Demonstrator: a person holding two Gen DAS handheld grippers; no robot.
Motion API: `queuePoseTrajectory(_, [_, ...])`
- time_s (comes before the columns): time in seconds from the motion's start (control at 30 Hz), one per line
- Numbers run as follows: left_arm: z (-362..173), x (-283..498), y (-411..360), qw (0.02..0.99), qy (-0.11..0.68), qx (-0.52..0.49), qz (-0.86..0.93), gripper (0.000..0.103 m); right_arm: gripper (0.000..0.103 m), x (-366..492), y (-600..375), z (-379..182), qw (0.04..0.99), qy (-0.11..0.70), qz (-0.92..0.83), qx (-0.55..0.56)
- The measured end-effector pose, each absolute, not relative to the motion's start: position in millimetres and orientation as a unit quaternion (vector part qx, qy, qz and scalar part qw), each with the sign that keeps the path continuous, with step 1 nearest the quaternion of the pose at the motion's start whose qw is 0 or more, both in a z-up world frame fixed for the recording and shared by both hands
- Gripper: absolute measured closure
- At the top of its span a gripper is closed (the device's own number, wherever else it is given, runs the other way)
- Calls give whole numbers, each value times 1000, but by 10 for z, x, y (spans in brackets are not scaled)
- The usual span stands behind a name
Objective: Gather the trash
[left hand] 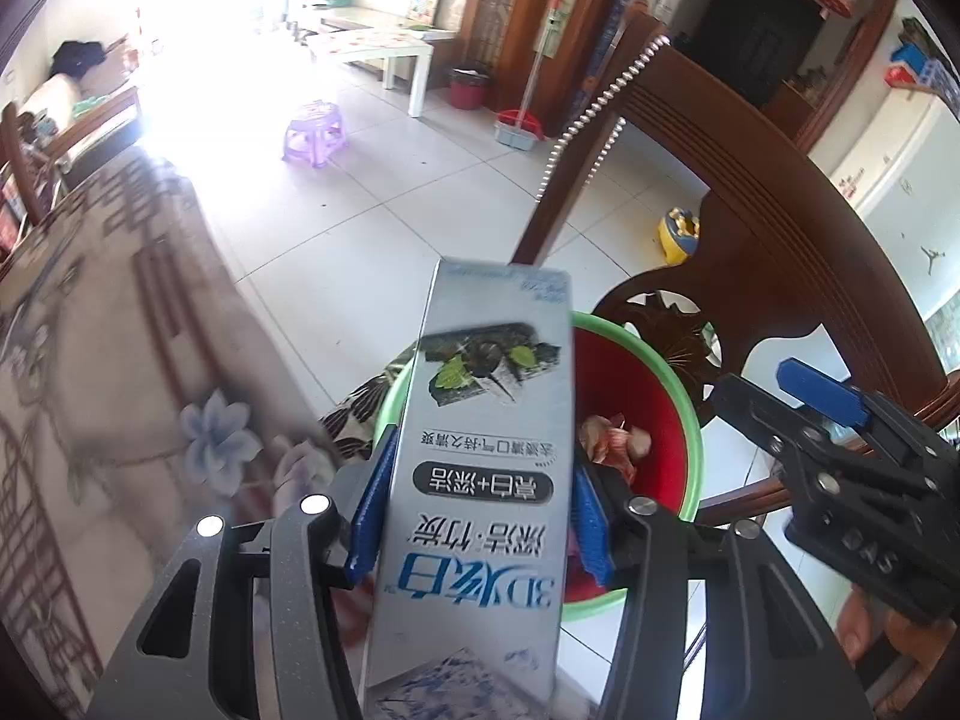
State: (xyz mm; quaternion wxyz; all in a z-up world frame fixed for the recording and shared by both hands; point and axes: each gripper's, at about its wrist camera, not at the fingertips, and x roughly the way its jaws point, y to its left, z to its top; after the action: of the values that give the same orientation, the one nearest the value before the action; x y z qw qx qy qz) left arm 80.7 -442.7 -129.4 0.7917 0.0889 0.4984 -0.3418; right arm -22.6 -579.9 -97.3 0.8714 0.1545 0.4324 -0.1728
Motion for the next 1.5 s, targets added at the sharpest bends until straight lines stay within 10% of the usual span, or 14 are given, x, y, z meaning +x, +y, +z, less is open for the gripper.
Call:
queuePoseTrajectory(0.17, [-1383, 840, -4695, 784, 494, 102, -362, 56, 37, -421, -5890, -919, 865, 429, -208, 156])
queuePoseTrajectory(0.6, [-1028, 723, -4072, 814, 459, 77, -346, 16, 24, -751, -5694, -774, 860, 422, -242, 155])
queuePoseTrajectory(1.5, [618, -233, -1075, 961, 211, -20, -178, 8, 5, -1089, -3083, 338, 954, 222, -192, 57])
